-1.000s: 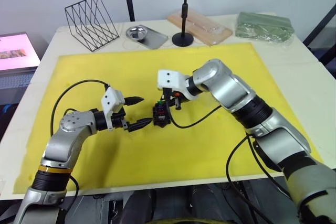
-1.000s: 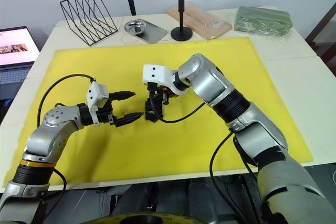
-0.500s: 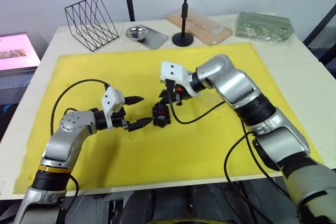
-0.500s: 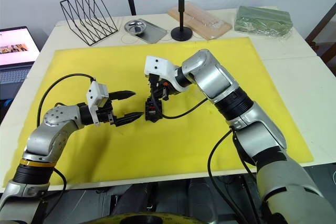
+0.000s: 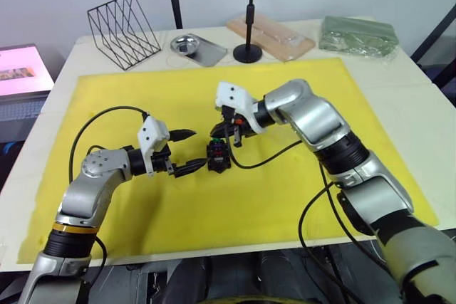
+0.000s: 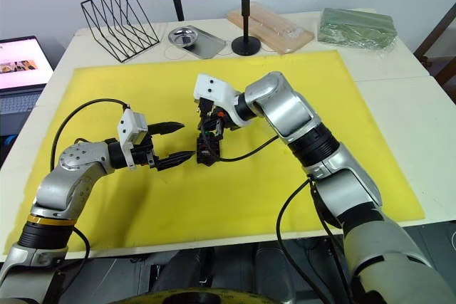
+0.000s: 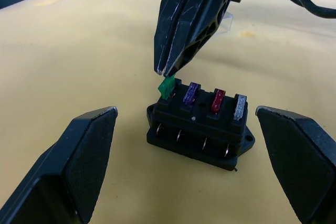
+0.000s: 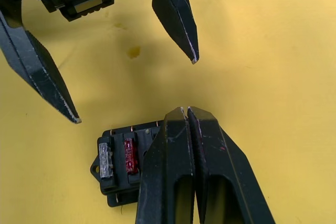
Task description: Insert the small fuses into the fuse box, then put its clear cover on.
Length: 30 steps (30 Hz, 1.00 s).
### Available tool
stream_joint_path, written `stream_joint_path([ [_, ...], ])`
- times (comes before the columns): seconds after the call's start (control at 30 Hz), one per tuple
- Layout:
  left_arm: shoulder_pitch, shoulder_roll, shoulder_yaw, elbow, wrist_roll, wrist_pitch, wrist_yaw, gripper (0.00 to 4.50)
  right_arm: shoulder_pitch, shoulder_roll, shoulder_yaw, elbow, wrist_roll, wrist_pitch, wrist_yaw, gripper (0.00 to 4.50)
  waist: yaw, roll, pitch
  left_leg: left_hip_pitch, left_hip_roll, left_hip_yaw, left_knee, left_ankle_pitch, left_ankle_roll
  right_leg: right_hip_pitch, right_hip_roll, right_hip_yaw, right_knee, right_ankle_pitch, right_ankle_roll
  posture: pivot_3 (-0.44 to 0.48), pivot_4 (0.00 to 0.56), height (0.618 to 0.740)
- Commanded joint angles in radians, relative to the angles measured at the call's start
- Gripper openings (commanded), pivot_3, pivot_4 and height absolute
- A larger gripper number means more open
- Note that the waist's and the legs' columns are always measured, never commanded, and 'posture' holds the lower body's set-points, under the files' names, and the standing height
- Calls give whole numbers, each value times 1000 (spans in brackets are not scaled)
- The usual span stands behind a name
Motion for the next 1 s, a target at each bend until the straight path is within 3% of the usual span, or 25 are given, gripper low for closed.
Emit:
stream_joint_path([
  [0.03,-13,5,10,-18,-2,-5,2,4500,1,6,-3,8,-10,-24,-10,38,1,0,0,0,0,0,0,0,0,0,0,0,0,0,0,0,150,740],
  [1.0,-13,9,14,-6,3,-7,1,4500,43,5,-9,42,1,29,-20,38,2,0,0,0,0,0,0,0,0,0,0,0,0,0,0,0,150,740],
])
